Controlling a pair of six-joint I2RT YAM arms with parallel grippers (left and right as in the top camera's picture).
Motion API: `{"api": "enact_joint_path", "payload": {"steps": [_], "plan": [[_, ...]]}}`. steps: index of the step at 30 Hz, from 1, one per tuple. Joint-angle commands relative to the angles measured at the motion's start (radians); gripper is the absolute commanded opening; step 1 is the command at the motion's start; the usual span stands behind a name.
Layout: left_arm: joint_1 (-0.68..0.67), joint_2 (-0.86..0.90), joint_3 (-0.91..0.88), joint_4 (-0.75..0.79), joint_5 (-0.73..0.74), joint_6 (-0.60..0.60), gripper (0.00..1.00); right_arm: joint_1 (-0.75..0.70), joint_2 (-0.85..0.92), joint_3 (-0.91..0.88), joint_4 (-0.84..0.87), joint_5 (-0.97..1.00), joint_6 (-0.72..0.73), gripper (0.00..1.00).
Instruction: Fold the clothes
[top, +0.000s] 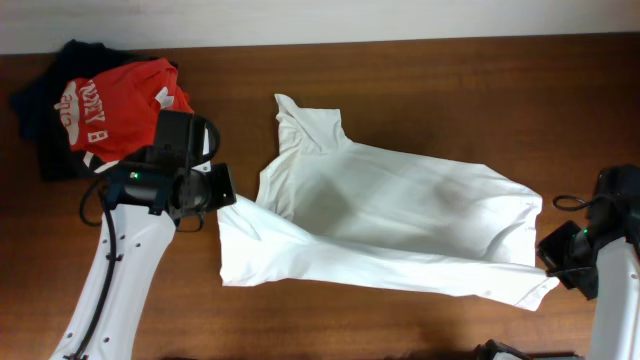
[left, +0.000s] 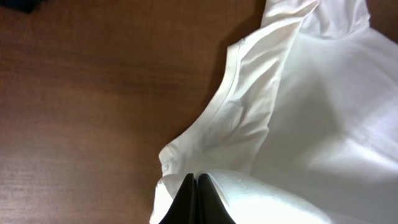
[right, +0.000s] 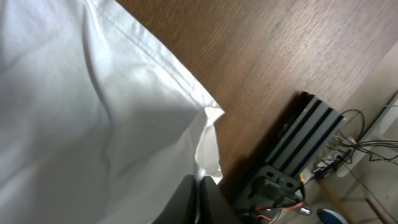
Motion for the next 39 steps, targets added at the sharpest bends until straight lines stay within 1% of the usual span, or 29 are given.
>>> {"api": "enact_joint_path", "payload": {"steps": [1,5,10,15,17,18,19,23,24,25,26,27,28,29,30,31,32,33,34,35,36,37,39], "plan": [[0.003,0.005,-0.002,0.016,0.000,-0.006,0.00,-0.008,0.004,-0.016,0.008,-0.031,0.012,0.08],[0.002,0.019,-0.003,0.017,0.000,-0.006,0.00,-0.008,0.004,-0.016,0.024,-0.055,0.014,0.09],[0.003,0.063,-0.003,0.017,0.000,-0.006,0.00,-0.008,0.004,-0.043,0.027,-0.051,0.092,0.09],[0.003,0.102,-0.003,0.034,-0.001,-0.006,0.00,-0.008,0.004,-0.114,0.113,-0.051,0.124,0.09],[0.003,0.110,-0.003,0.050,-0.001,-0.006,0.00,-0.008,0.004,-0.116,0.139,-0.048,0.124,0.09],[0.003,0.113,-0.003,0.061,0.000,-0.006,0.00,-0.008,0.004,-0.116,0.153,-0.048,0.124,0.12],[0.003,0.115,-0.003,0.068,0.000,-0.006,0.01,-0.008,0.004,-0.116,0.160,-0.048,0.124,0.13],[0.003,0.123,-0.003,0.106,0.000,-0.006,0.02,-0.008,0.006,-0.116,0.210,-0.037,0.124,0.13],[0.003,0.124,-0.003,0.117,0.000,-0.006,0.09,-0.008,0.008,-0.116,0.219,-0.037,0.124,0.14],[0.003,0.124,-0.003,0.124,0.000,-0.006,0.28,-0.008,0.011,-0.116,0.222,-0.038,0.124,0.15],[0.003,0.124,-0.003,0.133,0.000,-0.006,0.63,-0.008,0.016,-0.116,0.221,-0.041,0.123,0.27],[0.003,0.126,-0.003,0.148,0.000,-0.006,0.83,-0.008,0.023,-0.116,0.217,-0.042,0.121,0.42],[0.003,0.126,-0.003,0.159,0.000,-0.006,0.87,-0.008,0.027,-0.116,0.216,-0.053,0.100,0.59],[0.003,0.126,-0.003,0.162,0.000,-0.005,0.93,-0.008,0.031,-0.116,0.217,-0.061,0.080,0.74],[0.003,0.126,-0.003,0.161,0.001,0.003,0.94,-0.008,0.034,-0.116,0.217,-0.070,0.061,0.87],[0.003,0.126,-0.002,0.152,0.004,0.020,0.95,-0.008,0.037,-0.116,0.217,-0.085,0.032,0.95],[0.003,0.126,-0.002,0.137,0.005,0.020,0.95,-0.008,0.037,-0.116,0.217,-0.097,0.014,1.00],[0.003,0.126,-0.002,0.115,0.023,0.020,0.95,-0.008,0.037,-0.116,0.217,-0.112,-0.009,0.99],[0.003,0.126,-0.002,0.079,0.058,0.020,0.93,-0.008,0.037,-0.116,0.217,-0.133,-0.035,0.99],[-0.002,0.126,-0.003,0.017,0.121,0.021,0.83,-0.008,0.037,-0.116,0.215,-0.173,-0.058,0.99],[-0.008,0.127,-0.005,-0.016,0.148,0.021,0.77,-0.007,0.037,-0.116,0.212,-0.190,-0.058,0.99],[-0.021,0.127,-0.010,-0.057,0.166,0.031,0.67,-0.008,0.037,-0.116,0.209,-0.216,-0.057,0.99],[-0.058,0.127,-0.038,-0.122,0.169,0.043,0.45,-0.007,0.037,-0.116,0.201,-0.268,-0.057,0.99]]}}
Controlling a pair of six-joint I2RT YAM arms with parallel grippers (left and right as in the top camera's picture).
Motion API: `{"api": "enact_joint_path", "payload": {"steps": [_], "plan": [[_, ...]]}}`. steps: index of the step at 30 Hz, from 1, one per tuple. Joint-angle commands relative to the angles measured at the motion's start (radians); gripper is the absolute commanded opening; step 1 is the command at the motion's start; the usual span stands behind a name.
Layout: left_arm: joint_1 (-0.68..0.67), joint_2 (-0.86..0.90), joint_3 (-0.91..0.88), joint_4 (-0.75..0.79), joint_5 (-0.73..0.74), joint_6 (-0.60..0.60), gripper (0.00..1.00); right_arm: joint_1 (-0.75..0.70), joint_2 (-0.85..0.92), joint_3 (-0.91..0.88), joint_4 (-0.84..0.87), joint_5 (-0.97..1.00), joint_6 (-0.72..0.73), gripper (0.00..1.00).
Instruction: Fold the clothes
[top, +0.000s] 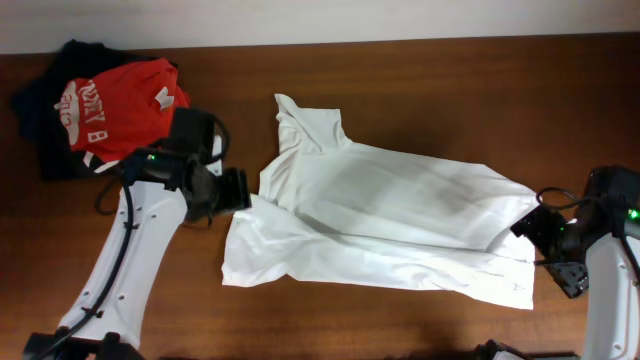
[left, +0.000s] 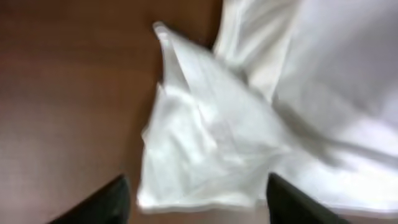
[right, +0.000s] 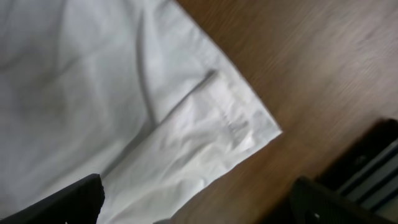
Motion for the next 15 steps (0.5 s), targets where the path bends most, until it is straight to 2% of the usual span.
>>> {"api": "enact_joint_path", "payload": {"steps": [1,2,6,15], "plan": [[-0.064,0.010,-0.060,-0.079,0.077,0.031,0.36,-0.005,0.003,-0.006,-0.028,-0.105,-0.030,0.99],[-0.080,0.010,-0.087,-0.079,0.077,0.030,0.25,-0.005,0.003,-0.006,-0.037,-0.108,-0.030,0.99],[-0.098,0.011,-0.181,-0.024,0.078,0.029,0.02,-0.005,0.003,-0.006,-0.049,-0.109,-0.043,0.99],[-0.097,0.082,-0.332,0.193,0.077,-0.016,0.01,-0.005,0.003,-0.006,-0.079,-0.124,-0.081,0.99]]}}
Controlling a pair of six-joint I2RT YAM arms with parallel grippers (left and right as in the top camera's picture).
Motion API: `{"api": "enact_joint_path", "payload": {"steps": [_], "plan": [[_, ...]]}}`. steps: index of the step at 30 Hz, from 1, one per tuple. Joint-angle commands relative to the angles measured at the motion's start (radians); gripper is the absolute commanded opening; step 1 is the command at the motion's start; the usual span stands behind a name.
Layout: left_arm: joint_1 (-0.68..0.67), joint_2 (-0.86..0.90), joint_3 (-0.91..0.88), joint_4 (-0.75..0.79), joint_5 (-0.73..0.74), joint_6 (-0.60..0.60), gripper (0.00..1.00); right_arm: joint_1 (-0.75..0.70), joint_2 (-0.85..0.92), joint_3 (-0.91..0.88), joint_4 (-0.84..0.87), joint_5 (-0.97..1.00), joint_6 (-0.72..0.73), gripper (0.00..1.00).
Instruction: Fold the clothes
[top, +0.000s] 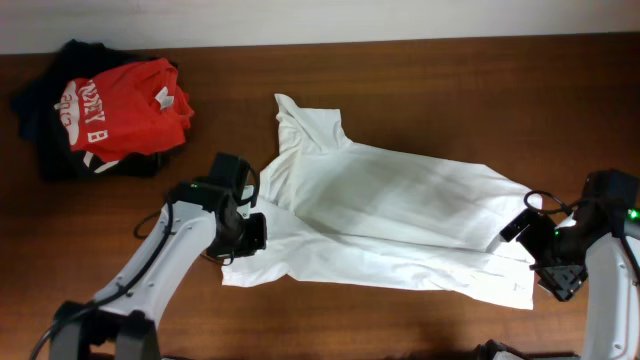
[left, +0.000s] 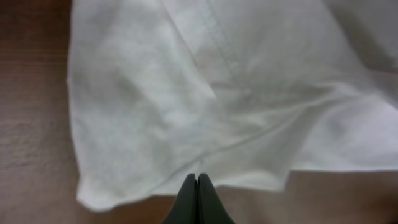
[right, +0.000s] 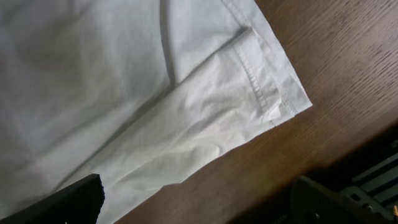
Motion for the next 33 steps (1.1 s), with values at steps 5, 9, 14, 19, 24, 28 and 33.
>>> {"api": "enact_joint_path", "payload": {"steps": [5,9,14,19,24,28,33], "plan": [[0.002,0.158,-0.034,0.082,0.010,-0.029,0.01,-0.005,0.003,-0.005,-0.003,-0.031,-0.074,0.99],[0.023,0.188,-0.034,0.102,-0.006,-0.035,0.01,-0.005,0.003,-0.005,0.000,-0.031,-0.085,0.99],[0.100,0.210,-0.037,0.103,-0.064,-0.055,0.01,-0.005,0.003,-0.005,0.000,-0.031,-0.084,0.99],[0.187,0.211,-0.074,0.139,-0.062,-0.054,0.01,-0.005,0.003,-0.005,0.001,-0.032,-0.084,0.99],[0.200,0.211,-0.155,0.246,-0.072,-0.055,0.01,-0.005,0.003,-0.005,0.003,-0.032,-0.084,0.99],[0.259,0.211,-0.164,0.239,-0.163,-0.131,0.01,-0.005,0.003,-0.005,0.003,-0.032,-0.084,0.99],[0.432,0.209,-0.122,0.160,-0.262,-0.179,0.01,-0.005,0.003,-0.005,0.005,-0.035,-0.085,0.99]]}}
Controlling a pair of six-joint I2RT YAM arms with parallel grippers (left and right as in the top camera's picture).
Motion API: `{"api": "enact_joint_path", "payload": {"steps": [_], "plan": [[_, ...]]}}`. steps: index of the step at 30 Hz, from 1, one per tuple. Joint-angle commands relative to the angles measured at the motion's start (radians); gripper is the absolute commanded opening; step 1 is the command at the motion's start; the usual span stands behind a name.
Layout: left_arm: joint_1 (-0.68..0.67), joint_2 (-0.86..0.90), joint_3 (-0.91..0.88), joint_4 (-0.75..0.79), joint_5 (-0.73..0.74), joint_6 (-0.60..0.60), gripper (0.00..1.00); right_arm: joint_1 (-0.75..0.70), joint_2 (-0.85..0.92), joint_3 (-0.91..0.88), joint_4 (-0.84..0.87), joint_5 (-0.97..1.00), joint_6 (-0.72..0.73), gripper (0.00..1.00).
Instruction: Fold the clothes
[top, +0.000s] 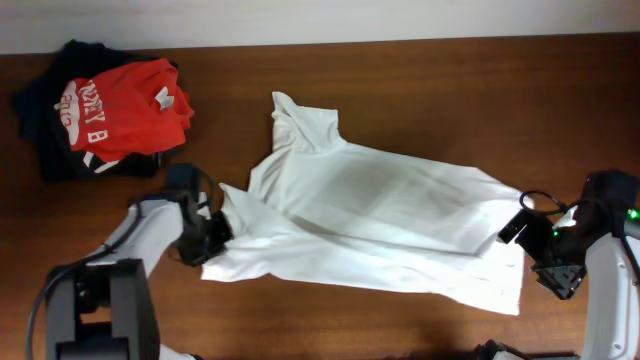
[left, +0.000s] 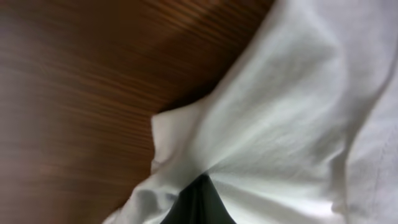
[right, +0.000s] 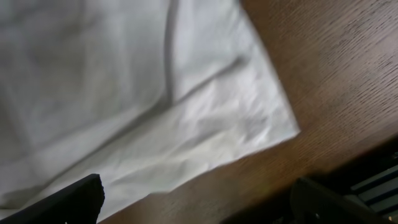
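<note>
A white shirt (top: 380, 215) lies spread across the middle of the table, its collar end at the back (top: 300, 125). At the shirt's front left corner, my left gripper (top: 207, 236) is shut on the cloth. In the left wrist view the dark fingertips (left: 198, 200) are pressed together with white fabric (left: 280, 106) bunched around them. My right gripper (top: 536, 257) stands open by the shirt's right end. Its fingers (right: 68, 198) are wide apart, and the shirt's corner (right: 186, 118) lies flat beyond them, not held.
A pile of clothes, a red shirt (top: 115, 100) over dark garments (top: 45, 140), sits at the back left of the table. The brown wooden table (top: 480, 90) runs on behind the white shirt. Dark equipment (right: 373, 186) shows past the table edge in the right wrist view.
My left gripper, still shut on the cloth, has moved left, and the shirt's left front corner has gone with it. The whole shirt sits slightly further left. The right gripper remains open.
First both grippers were shut on the shirt, one at each end, holding it stretched. Then both were open and the shirt lay on the table. Then the left was shut at the front left hem, and now it holds that corner further left.
</note>
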Motion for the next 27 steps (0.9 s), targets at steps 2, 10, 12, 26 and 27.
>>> {"api": "enact_joint_path", "payload": {"steps": [2,10,12,26,27], "plan": [[0.199,0.060,0.043,-0.103,-0.273,-0.121,0.01,-0.005,0.003,-0.005,0.011,-0.011,-0.011,0.99],[0.339,-0.074,0.193,-0.237,-0.352,-0.168,0.01,0.076,0.003,-0.005,0.052,-0.011,-0.014,0.99],[0.330,-0.165,0.205,-0.237,-0.312,-0.144,0.00,0.140,0.006,-0.005,0.089,-0.011,-0.014,0.99],[-0.120,-0.164,0.212,0.119,-0.158,0.157,0.01,0.270,0.333,-0.005,0.215,-0.011,0.019,0.28],[-0.117,-0.134,0.212,0.130,-0.184,0.158,0.01,0.270,0.351,-0.005,0.214,-0.011,0.019,0.28]]}}
